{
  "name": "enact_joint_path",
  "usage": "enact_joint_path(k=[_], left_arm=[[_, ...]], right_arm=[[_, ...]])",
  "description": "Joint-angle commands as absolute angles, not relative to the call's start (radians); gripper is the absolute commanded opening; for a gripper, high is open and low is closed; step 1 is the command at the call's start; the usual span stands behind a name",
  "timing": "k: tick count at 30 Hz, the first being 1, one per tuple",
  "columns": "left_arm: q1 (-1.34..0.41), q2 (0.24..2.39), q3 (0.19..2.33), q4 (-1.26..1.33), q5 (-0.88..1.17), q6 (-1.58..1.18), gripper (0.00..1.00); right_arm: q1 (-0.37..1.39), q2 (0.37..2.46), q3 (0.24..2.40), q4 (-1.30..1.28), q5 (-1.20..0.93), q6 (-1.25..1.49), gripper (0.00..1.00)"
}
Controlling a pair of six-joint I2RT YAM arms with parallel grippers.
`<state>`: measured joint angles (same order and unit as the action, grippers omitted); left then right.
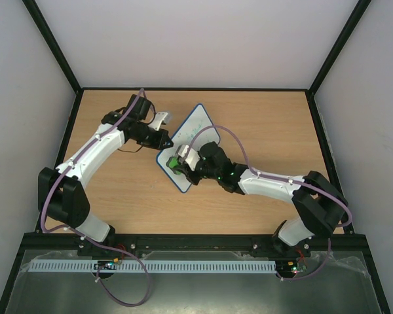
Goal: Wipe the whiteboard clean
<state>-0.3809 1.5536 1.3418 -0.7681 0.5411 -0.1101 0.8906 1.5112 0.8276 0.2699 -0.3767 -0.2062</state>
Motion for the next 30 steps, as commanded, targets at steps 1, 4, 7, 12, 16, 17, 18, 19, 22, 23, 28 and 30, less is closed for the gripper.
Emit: enact_joint_path(k=[1, 4, 7, 12, 16, 17, 18, 19, 22, 23, 28, 30], left_arm=[[-0.405, 1.579, 1.341, -0.828, 0.609, -0.172, 0.03], [-0.405, 1.577, 1.337, -0.828, 0.610, -0.172, 0.03], [-0.405, 1.579, 1.335, -0.828, 0.611, -0.172, 0.03], [-0.400, 1.583, 1.335, -0.829, 0.612, -0.171, 0.03], [-0.398, 1.585, 1.342, -0.831, 0.614, -0.168, 0.03], [-0.398, 1.586, 1.345, -0.831, 0.615, -0.169, 0.03], [-0.396, 1.586, 1.347, -0.832, 0.618, -0.169, 0.03], [-0.397, 1.587, 1.349, -0.831, 0.621, -0.167, 0.03], [-0.396, 1.593, 1.355, -0.833, 0.623, -0.167, 0.03], [-0.396, 1.595, 1.355, -0.833, 0.623, -0.166, 0.03], [-0.396, 1.593, 1.348, -0.831, 0.623, -0.167, 0.03], [-0.396, 1.593, 1.343, -0.829, 0.624, -0.166, 0.03]], right_arm=[[0.896, 1.573, 0.785, 0.183, -0.346, -0.241, 0.02], [0.896, 1.548, 0.849, 0.174, -0.338, -0.231, 0.02], [0.897, 1.545, 0.988, 0.133, -0.326, -0.205, 0.02], [0.896, 1.542, 1.081, 0.130, -0.294, -0.203, 0.02], [0.895, 1.543, 0.903, 0.187, -0.289, -0.242, 0.02], [0.895, 1.545, 0.856, 0.198, -0.291, -0.249, 0.02], [0.894, 1.549, 0.816, 0.204, -0.292, -0.255, 0.02], [0.896, 1.554, 0.780, 0.208, -0.292, -0.258, 0.02], [0.894, 1.567, 0.759, 0.186, -0.311, -0.270, 0.02], [0.893, 1.567, 0.778, 0.171, -0.309, -0.271, 0.02], [0.884, 1.520, 0.984, 0.100, -0.302, -0.236, 0.02], [0.884, 1.513, 1.048, 0.101, -0.300, -0.222, 0.02]])
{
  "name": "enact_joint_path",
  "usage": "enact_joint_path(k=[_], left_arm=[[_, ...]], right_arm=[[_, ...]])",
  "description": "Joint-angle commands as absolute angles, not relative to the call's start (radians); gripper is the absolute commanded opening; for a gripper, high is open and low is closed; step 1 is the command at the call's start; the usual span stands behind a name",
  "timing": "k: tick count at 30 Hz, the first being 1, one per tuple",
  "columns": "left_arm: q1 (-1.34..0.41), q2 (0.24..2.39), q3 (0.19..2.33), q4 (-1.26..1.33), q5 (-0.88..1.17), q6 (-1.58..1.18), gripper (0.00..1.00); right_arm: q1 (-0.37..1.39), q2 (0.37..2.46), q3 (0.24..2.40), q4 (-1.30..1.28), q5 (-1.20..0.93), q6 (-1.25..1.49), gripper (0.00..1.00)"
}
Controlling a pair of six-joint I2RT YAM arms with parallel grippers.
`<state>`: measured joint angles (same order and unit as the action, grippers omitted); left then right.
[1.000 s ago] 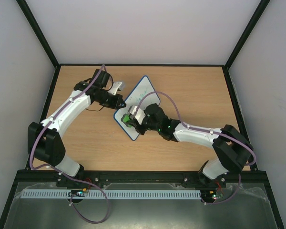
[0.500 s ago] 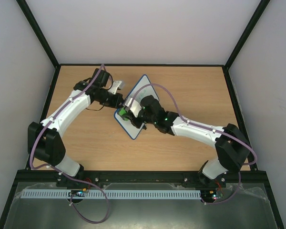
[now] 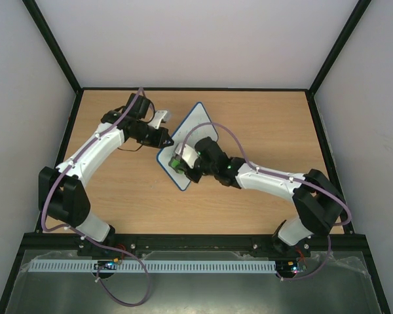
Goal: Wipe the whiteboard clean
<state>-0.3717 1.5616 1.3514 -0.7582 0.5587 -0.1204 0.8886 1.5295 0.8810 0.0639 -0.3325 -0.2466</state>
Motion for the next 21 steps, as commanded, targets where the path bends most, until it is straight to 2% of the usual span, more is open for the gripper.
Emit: enact_joint_path(k=[1, 4, 13, 21], left_arm=[[-0.396, 1.594, 1.343, -0.828, 0.626, -0.166, 0.03], [-0.396, 1.593, 1.342, -0.828, 0.624, -0.166, 0.03], [-0.396, 1.597, 1.349, -0.830, 0.629, -0.166, 0.03], [-0.396, 1.603, 1.351, -0.830, 0.629, -0.164, 0.03]], right_arm=[[0.885, 1.520, 1.076, 0.095, -0.295, -0.220, 0.02], [0.883, 1.550, 1.090, 0.105, -0.278, -0.221, 0.02], [0.883, 1.591, 0.837, 0.129, -0.304, -0.253, 0.02], [0.855, 1.513, 0.973, 0.113, -0.274, -0.213, 0.02]])
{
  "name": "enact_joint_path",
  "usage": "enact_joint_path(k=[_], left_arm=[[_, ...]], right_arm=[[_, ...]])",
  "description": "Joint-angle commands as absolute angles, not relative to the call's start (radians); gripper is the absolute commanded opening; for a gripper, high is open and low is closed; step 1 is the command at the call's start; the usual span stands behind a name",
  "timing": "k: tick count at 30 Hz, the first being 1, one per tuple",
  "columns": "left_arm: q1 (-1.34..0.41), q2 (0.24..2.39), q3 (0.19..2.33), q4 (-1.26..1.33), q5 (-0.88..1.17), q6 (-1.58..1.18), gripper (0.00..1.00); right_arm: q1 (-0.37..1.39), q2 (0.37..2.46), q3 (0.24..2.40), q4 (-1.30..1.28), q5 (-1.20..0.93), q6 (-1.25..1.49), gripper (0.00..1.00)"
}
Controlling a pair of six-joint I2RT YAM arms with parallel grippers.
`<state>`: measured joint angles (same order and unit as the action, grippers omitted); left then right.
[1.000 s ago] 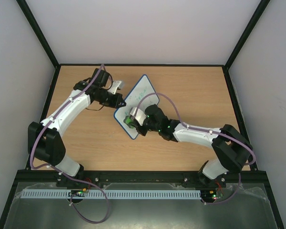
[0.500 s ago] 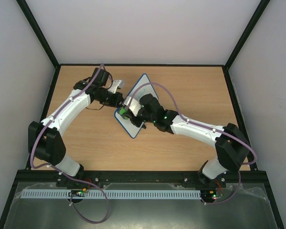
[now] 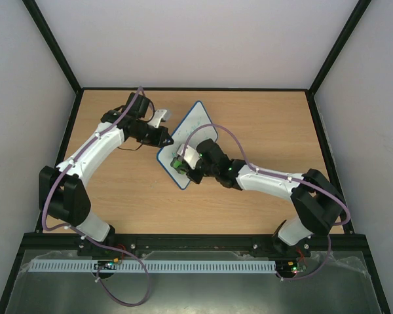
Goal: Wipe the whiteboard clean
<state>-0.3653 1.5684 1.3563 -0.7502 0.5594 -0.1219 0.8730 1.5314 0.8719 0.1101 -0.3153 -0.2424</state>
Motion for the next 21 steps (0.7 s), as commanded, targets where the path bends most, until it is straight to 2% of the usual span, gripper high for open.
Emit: enact_joint_path(k=[1, 6, 15, 21], left_arm=[[-0.396, 1.603, 1.351, -0.830, 0.629, -0.164, 0.03], [-0.396, 1.600, 1.351, -0.830, 0.630, -0.162, 0.03], [-0.396, 1.604, 1.363, -0.833, 0.632, -0.164, 0.03], [-0.396, 1.609, 1.363, -0.828, 0.634, -0.166, 0.03]], right_arm=[[0.848, 1.513, 1.001, 0.114, -0.276, -0.201, 0.02], [0.827, 1.551, 1.042, 0.121, -0.272, -0.175, 0.02], [0.826, 1.590, 0.866, 0.091, -0.332, -0.191, 0.02], [0.826, 1.539, 0.985, 0.033, -0.328, -0.192, 0.02]])
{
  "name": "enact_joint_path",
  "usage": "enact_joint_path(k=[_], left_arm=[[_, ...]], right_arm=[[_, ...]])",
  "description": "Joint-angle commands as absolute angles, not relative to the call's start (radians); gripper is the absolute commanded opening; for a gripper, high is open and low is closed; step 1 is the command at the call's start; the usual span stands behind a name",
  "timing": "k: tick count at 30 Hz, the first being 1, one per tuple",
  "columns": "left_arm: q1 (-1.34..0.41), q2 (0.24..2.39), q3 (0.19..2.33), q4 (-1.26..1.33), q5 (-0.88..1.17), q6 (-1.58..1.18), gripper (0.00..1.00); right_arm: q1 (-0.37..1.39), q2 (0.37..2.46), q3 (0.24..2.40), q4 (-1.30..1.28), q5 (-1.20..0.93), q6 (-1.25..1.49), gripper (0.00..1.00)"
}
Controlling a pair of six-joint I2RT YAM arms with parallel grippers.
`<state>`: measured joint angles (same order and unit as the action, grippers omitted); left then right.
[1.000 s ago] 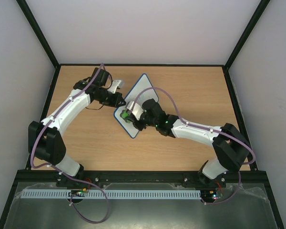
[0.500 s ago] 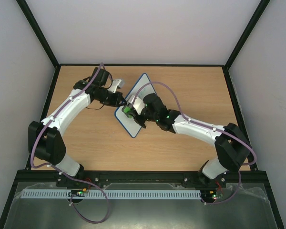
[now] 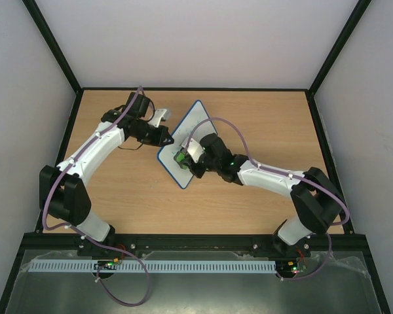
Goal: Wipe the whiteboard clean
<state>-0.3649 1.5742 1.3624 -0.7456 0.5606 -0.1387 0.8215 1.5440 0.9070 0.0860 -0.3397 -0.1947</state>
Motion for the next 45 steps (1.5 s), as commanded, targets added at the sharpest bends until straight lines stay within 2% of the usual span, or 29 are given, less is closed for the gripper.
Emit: enact_joint_path(k=[1, 6, 16, 22, 24, 26, 31, 38, 45], left_arm=[[-0.396, 1.609, 1.362, -0.827, 0.635, -0.164, 0.03], [-0.396, 1.615, 1.363, -0.825, 0.637, -0.163, 0.03], [-0.396, 1.623, 1.364, -0.819, 0.639, -0.166, 0.03], [-0.393, 1.619, 1.376, -0.827, 0.633, -0.163, 0.03], [-0.390, 1.616, 1.375, -0.827, 0.634, -0.166, 0.03], [-0.390, 1.618, 1.370, -0.825, 0.638, -0.166, 0.03], [-0.390, 1.621, 1.364, -0.822, 0.643, -0.166, 0.03], [-0.390, 1.618, 1.364, -0.820, 0.644, -0.166, 0.03], [-0.390, 1.624, 1.364, -0.819, 0.644, -0.166, 0.03]], right_arm=[[0.826, 1.534, 1.016, 0.028, -0.331, -0.176, 0.02], [0.813, 1.560, 1.081, 0.037, -0.340, -0.114, 0.02], [0.775, 1.648, 0.942, 0.002, -0.469, -0.067, 0.02], [0.774, 1.633, 1.019, -0.076, -0.497, -0.048, 0.02], [0.775, 1.609, 1.052, -0.073, -0.466, -0.017, 0.02], [0.768, 1.610, 1.086, -0.060, -0.347, 0.044, 0.02], [0.703, 1.702, 1.132, -0.063, -0.251, 0.120, 0.02], [0.652, 1.722, 1.118, -0.055, -0.425, 0.141, 0.02], [0.758, 1.614, 1.075, -0.018, -0.552, 0.064, 0.02]])
